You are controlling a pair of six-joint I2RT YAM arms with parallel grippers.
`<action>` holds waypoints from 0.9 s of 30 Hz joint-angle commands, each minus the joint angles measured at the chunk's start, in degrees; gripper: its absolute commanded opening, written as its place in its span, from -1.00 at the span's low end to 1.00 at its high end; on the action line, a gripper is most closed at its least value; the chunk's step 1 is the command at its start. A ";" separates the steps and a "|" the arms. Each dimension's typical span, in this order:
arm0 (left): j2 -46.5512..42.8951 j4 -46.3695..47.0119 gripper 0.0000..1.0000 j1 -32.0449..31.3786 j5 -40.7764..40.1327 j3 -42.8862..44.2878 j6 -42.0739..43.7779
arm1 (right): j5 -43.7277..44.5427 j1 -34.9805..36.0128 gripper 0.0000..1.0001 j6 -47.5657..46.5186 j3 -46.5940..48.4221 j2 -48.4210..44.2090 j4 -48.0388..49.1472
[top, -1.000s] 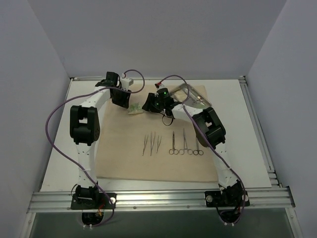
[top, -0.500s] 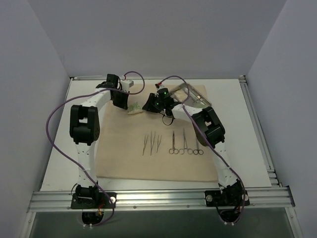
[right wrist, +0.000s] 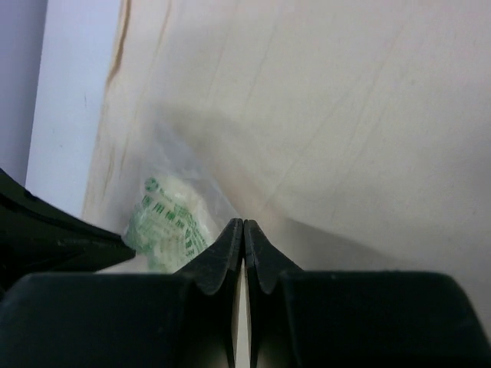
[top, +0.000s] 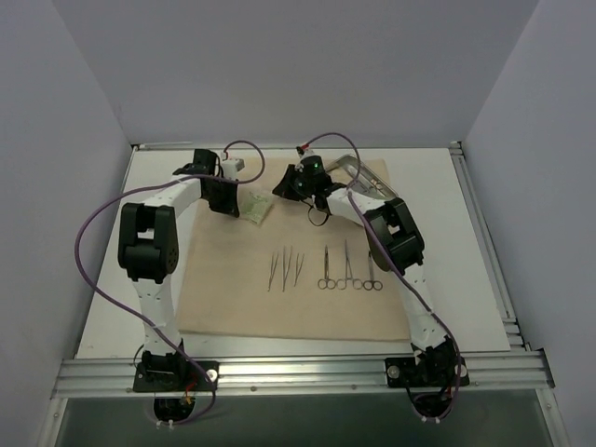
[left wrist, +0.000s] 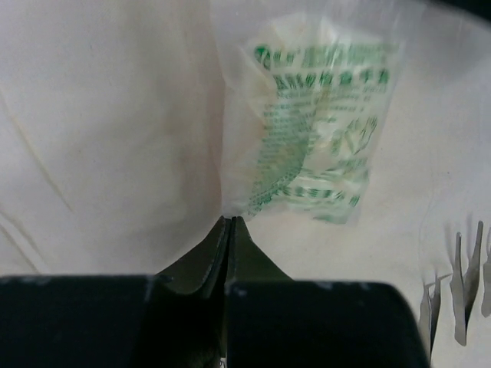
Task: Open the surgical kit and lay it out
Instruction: Place the medical item in the surgical kit.
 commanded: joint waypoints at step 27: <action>-11.22 15.36 -0.95 3.20 4.23 -18.10 -20.33 | 5.48 -5.86 -0.49 -17.84 11.15 -8.63 -16.55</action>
